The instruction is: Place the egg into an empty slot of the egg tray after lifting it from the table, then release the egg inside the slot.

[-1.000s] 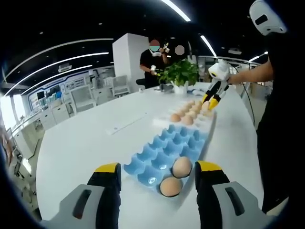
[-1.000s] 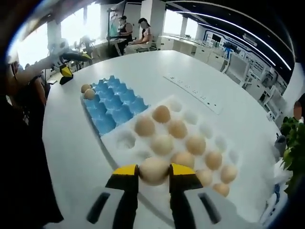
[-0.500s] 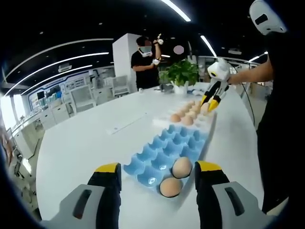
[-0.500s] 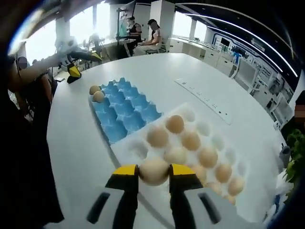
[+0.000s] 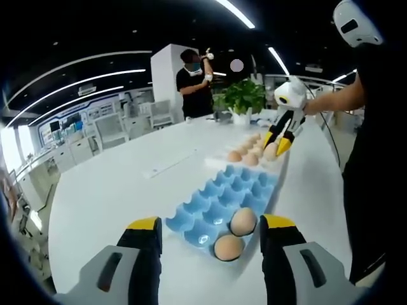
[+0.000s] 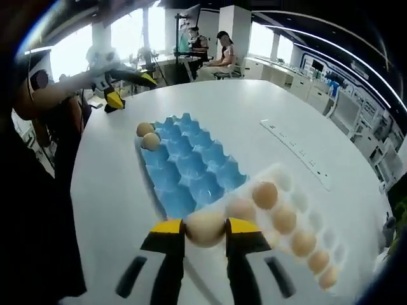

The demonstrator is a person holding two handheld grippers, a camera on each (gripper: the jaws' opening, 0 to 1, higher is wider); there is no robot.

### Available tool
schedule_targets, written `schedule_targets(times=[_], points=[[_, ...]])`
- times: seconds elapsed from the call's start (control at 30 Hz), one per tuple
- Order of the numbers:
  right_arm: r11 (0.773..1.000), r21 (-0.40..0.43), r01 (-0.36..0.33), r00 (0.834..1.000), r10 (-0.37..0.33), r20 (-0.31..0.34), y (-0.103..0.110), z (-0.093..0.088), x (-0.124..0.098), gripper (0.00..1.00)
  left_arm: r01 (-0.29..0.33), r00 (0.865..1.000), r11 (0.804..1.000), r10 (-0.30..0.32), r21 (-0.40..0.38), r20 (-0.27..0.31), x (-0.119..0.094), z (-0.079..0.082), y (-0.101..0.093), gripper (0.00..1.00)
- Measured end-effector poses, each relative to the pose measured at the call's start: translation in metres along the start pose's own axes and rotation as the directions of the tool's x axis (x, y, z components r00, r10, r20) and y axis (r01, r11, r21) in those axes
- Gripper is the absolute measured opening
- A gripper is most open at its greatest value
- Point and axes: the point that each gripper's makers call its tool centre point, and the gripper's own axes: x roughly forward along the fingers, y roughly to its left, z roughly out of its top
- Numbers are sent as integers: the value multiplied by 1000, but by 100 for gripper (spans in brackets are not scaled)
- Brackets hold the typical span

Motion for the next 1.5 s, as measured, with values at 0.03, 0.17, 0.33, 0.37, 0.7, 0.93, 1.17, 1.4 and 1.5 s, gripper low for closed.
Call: schedule_targets(times=[0.03, 0.17, 0.33, 0.37, 0.7, 0.93, 1.17, 1.4, 1.5], points=[[1000, -7, -13, 1000, 13, 7, 3, 4, 3, 25, 0, 1000, 1000, 0, -2, 0, 0, 0, 0, 63], [998, -39, -47, 999, 48, 19, 15, 17, 15, 25, -2, 1000, 1000, 2, -1, -2, 0, 0, 0, 63], [994, -69, -90, 995, 92, 27, 30, 30, 26, 25, -3, 1000, 1000, 3, -4, -2, -1, -1, 0, 63], [993, -69, -97, 995, 100, 28, 33, 32, 29, 25, -3, 1000, 1000, 3, -4, -3, -1, -1, 0, 63], [982, -109, -151, 987, 156, 42, 54, 47, 45, 25, -4, 1000, 1000, 4, -4, -6, -1, -3, 0, 63], [976, -120, -185, 980, 192, 58, 68, 60, 58, 25, 3, 1000, 1000, -3, -6, -7, 1, -3, -1, 63], [970, -137, -200, 976, 209, 58, 74, 68, 71, 25, 0, 1000, 1000, 0, -7, -8, 1, -3, 0, 63], [965, -141, -219, 972, 228, 52, 79, 72, 85, 25, -2, 1000, 1000, 2, -7, -4, 1, -3, 1, 62], [963, -145, -226, 971, 234, 42, 81, 71, 90, 25, -1, 1000, 1000, 1, -5, -4, 0, -3, 0, 62]])
